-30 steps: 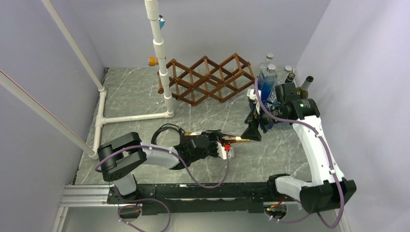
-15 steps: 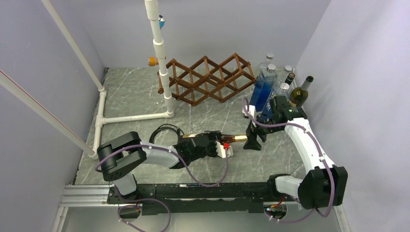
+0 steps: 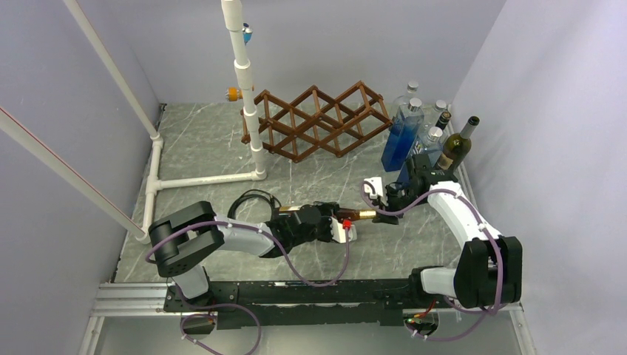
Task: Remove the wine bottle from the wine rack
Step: Pick up the wine bottle from the wine rack.
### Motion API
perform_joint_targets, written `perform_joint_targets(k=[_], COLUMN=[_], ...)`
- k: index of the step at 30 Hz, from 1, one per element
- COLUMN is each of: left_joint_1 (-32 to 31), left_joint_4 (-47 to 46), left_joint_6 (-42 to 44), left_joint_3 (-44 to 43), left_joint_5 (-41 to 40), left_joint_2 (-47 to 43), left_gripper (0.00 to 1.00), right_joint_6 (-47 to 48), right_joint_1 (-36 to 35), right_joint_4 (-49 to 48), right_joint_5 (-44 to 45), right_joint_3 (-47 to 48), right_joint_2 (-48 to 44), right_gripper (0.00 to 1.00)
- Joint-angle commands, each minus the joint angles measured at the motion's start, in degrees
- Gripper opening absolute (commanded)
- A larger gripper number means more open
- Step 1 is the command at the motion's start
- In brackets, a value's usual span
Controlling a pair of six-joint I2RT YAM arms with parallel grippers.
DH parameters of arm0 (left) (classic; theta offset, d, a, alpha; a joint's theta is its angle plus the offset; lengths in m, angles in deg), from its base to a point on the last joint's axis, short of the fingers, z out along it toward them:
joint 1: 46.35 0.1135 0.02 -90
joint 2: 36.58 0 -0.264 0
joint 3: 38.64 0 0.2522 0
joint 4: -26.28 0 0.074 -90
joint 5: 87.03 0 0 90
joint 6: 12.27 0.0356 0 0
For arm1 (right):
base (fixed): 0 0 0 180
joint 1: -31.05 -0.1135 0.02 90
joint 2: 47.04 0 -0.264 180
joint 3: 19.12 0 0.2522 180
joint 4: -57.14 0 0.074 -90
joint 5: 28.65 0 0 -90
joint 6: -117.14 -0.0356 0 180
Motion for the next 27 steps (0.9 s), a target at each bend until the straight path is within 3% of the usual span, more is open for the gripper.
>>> perform_joint_targets(k=[1, 11, 27], left_joint_1=[0.4, 0.5, 0.5], left_joint_4=[-7.0, -6.2, -3.3], left_joint_6=[-2.2, -3.5, -10.5], left_joint_3=[-3.4, -3.0, -5.5], left_joint_5=[0.8, 1.8, 10.6], left_joint_2=[-0.9, -1.9, -4.6], left_gripper=[0.0, 0.0, 0.01], right_joint_6=[8.8, 15.5, 8.5], right_joint_1=[-0.4, -0.4, -2.2], right_joint_4=[-1.9, 4.3, 21.6], right_joint_5=[-2.3, -6.4, -5.9], right_joint_3=[-1.6, -1.6, 14.5], right_joint_2=[0.1, -5.1, -9.3], right_gripper=[0.46, 0.0, 0.0])
